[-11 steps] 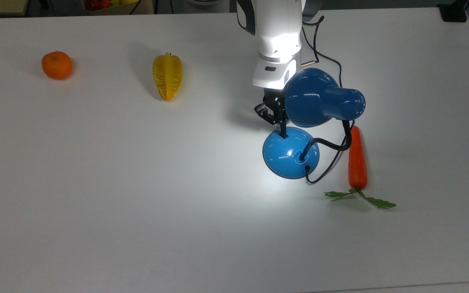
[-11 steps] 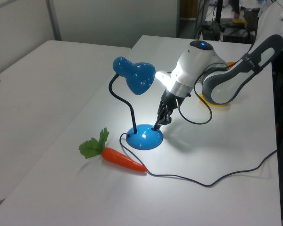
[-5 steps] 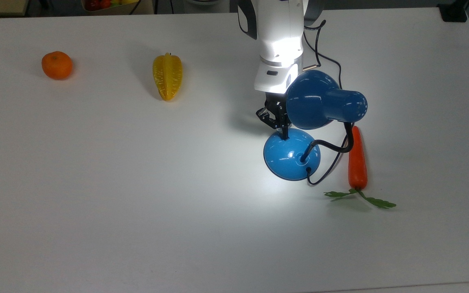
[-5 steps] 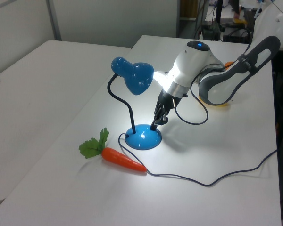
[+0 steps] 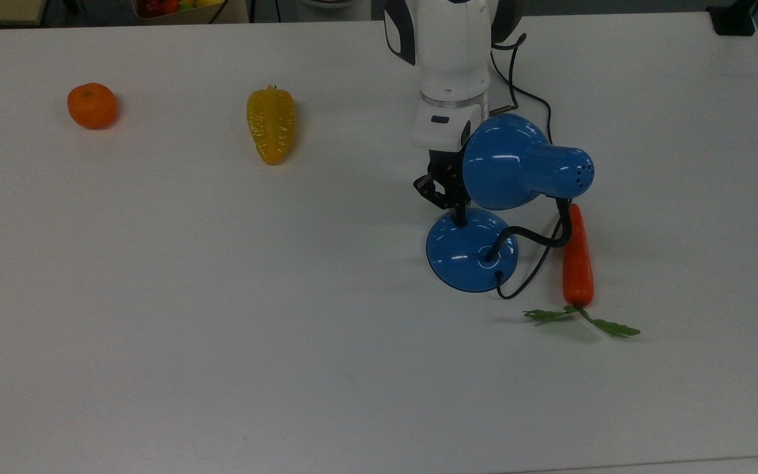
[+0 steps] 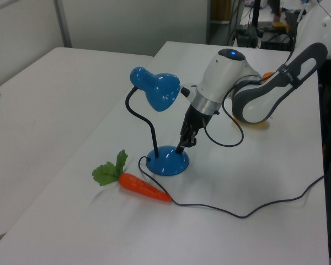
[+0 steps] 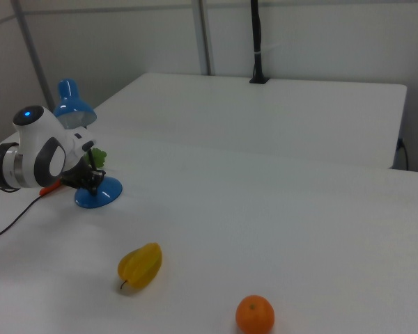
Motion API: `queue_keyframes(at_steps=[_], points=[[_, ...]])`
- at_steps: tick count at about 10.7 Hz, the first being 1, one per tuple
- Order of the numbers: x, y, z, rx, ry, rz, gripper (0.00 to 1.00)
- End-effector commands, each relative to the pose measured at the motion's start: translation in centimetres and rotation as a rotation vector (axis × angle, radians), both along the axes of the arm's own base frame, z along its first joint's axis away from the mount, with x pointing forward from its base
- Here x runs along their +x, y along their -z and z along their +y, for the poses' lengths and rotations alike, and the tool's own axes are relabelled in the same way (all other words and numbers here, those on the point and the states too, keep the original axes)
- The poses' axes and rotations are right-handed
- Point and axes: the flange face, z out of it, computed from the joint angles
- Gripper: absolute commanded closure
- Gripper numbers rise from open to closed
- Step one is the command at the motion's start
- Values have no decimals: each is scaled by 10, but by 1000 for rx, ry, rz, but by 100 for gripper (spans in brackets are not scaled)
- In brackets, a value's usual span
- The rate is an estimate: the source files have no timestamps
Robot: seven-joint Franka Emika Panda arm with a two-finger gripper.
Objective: Turn off lamp
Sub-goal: 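Press the lamp base switch down with the gripper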
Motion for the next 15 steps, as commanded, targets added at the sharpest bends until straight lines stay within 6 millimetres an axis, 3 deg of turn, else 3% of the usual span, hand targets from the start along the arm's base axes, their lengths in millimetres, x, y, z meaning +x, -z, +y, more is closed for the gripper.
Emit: queue_keyframes(at_steps=[1,10,15], points=[[-9,29,-3,-30,-19,37,100],[-17,44,-12,-48,-11,80,100],[-18,33,-21,-66,5,121,100]])
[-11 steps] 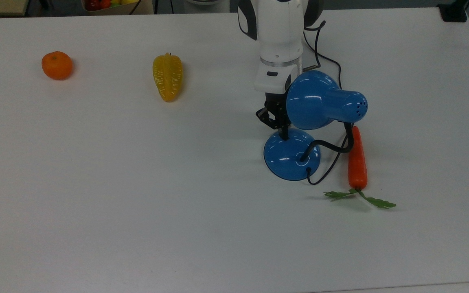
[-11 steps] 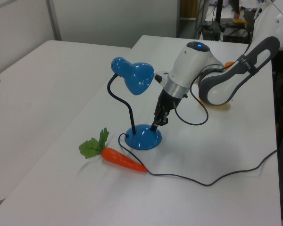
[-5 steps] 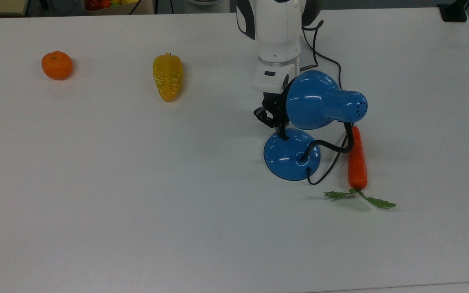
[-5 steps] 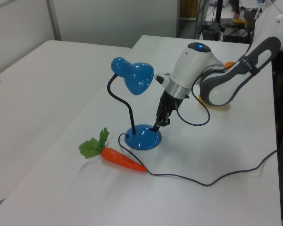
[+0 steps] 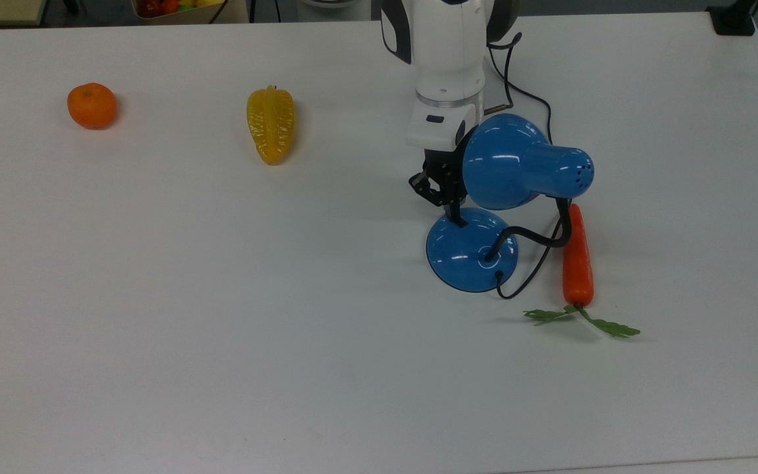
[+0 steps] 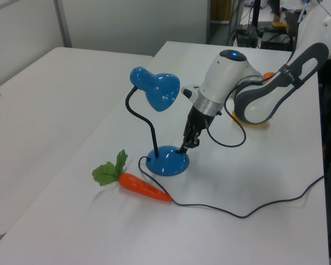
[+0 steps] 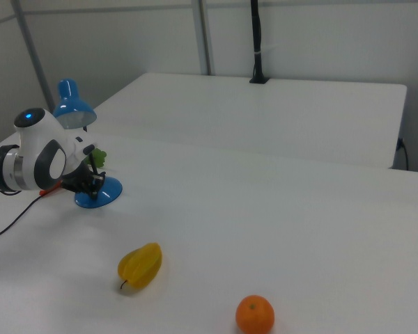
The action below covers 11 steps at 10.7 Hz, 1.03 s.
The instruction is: Turn off lamp
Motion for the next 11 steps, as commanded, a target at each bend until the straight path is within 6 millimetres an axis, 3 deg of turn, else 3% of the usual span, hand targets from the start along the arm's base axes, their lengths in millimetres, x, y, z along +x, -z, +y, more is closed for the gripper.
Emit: queue_keyframes(at_steps=[1,8,9,11], points=[[-13,24,-17,-62,2,114,100],[-28,-43,-60,-130,67,286,99],[-31,-58,-70,-139,92,320,92],[-38,-87,-85,-166,118,400,59]])
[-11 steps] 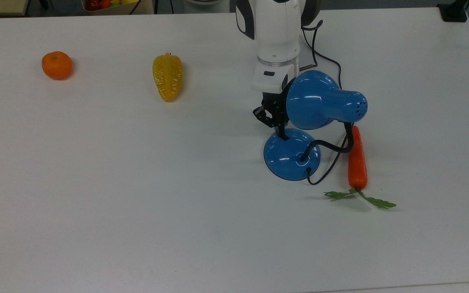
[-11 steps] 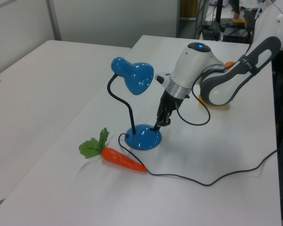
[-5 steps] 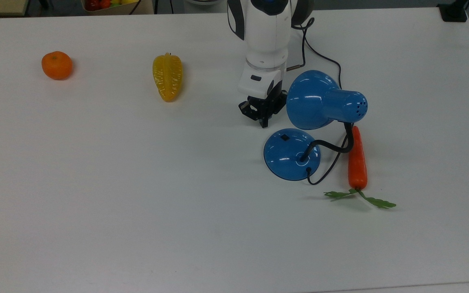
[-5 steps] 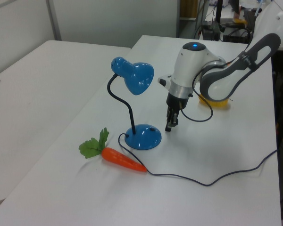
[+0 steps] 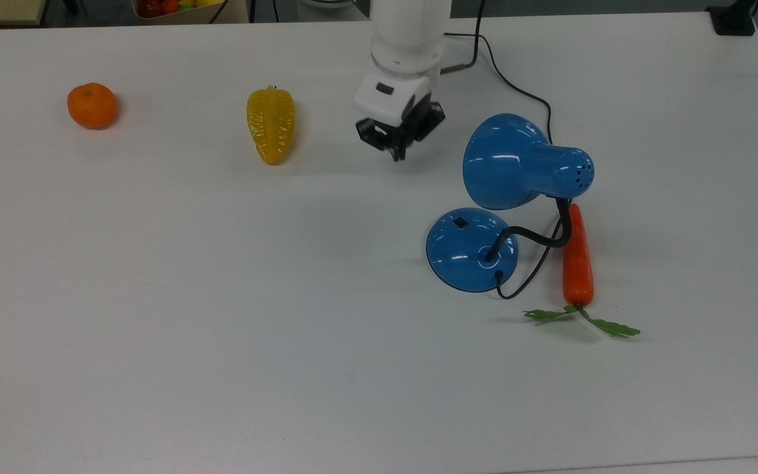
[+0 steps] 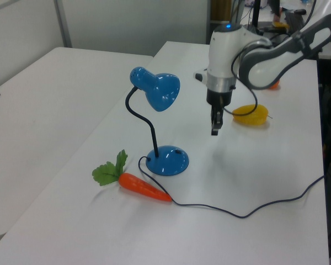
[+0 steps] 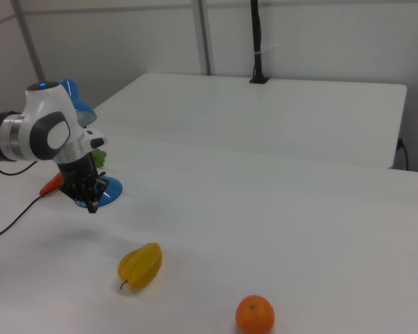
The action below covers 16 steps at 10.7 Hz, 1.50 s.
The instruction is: Turn off lamp
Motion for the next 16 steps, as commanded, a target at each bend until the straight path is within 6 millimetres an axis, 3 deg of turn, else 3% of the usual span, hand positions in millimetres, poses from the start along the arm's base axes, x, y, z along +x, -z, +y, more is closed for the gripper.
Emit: queue_keyframes(at_steps=[1,2,7,11,13,16], points=[[-18,-51,-29,-47,40,99,38],[-23,-68,-36,-48,51,103,0],[-23,-183,-81,-67,198,175,0],[-26,-251,-88,-32,392,114,0],[-27,-271,-93,25,404,90,0],[-20,-281,-119,121,301,35,0]])
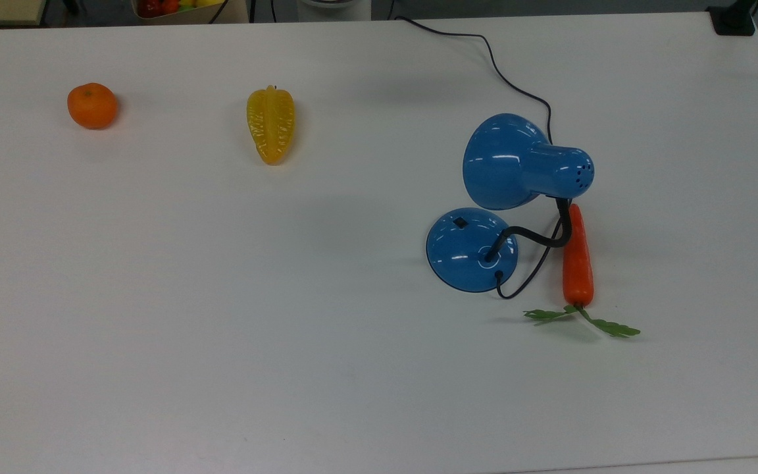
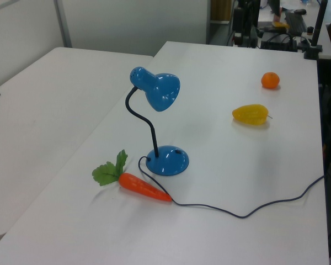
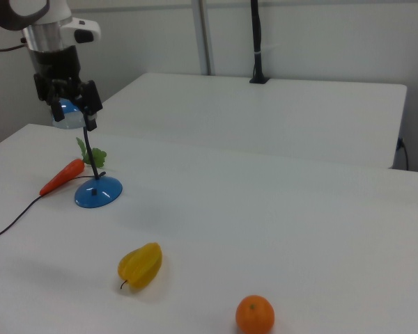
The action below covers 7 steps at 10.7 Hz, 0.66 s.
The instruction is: Turn off lamp
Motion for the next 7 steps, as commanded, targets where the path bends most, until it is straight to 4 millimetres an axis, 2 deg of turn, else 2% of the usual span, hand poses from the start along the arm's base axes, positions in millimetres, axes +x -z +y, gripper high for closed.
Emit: queue_keyframes(at_steps=[1,3,7], points=[[7,-10,-27,61,-132,-78,0],[15,-7,-32,53,-221,-136,0],[22,-6,-36,33,-221,-199,0]])
